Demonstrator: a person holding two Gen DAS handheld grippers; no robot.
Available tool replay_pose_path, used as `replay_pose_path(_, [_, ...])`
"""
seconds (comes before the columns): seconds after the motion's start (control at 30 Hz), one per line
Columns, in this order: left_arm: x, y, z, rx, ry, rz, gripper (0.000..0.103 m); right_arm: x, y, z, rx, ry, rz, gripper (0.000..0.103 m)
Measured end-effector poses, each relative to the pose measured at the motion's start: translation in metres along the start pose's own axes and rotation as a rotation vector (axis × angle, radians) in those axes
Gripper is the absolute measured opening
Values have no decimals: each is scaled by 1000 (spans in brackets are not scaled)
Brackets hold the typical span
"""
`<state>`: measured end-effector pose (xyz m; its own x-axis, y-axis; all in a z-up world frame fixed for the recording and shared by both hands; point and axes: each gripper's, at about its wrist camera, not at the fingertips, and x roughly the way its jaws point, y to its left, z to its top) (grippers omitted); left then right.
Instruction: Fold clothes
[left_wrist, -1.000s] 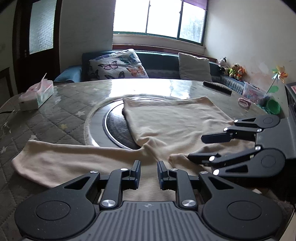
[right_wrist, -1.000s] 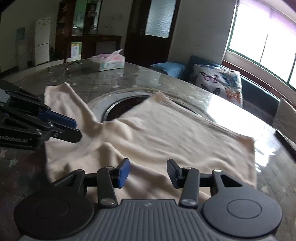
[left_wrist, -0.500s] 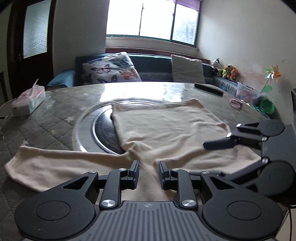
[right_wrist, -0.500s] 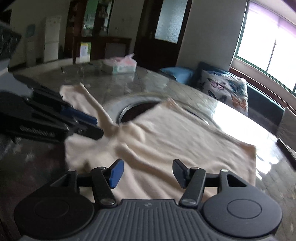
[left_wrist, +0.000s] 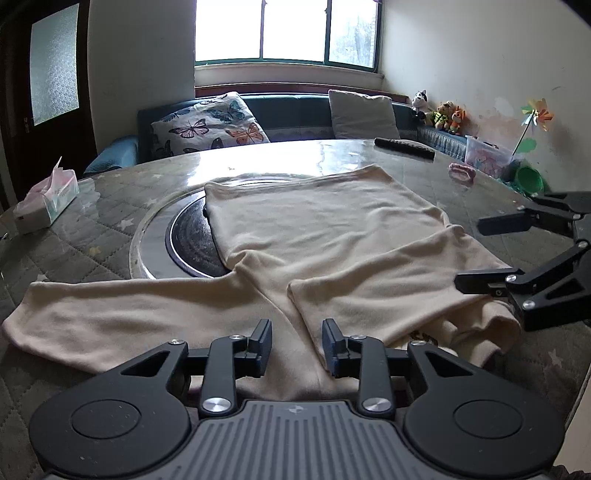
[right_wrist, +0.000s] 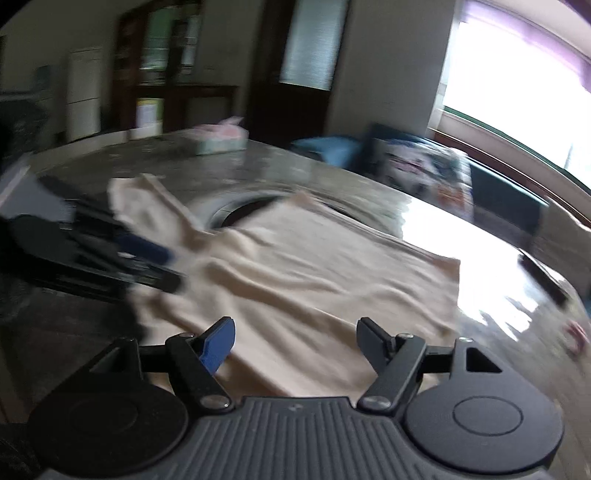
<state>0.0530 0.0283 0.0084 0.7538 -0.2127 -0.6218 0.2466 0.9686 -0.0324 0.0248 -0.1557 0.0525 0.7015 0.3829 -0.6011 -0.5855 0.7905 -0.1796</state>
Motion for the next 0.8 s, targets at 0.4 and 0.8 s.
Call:
replay_pose_path(0.4, [-21, 30, 0, -91, -45, 84, 51, -5, -21, -22, 64, 9, -67, 100])
replay_pose_path(0.8, [-39, 109, -8, -295, -65, 312, 53, -3, -21, -21, 32, 7, -114, 103])
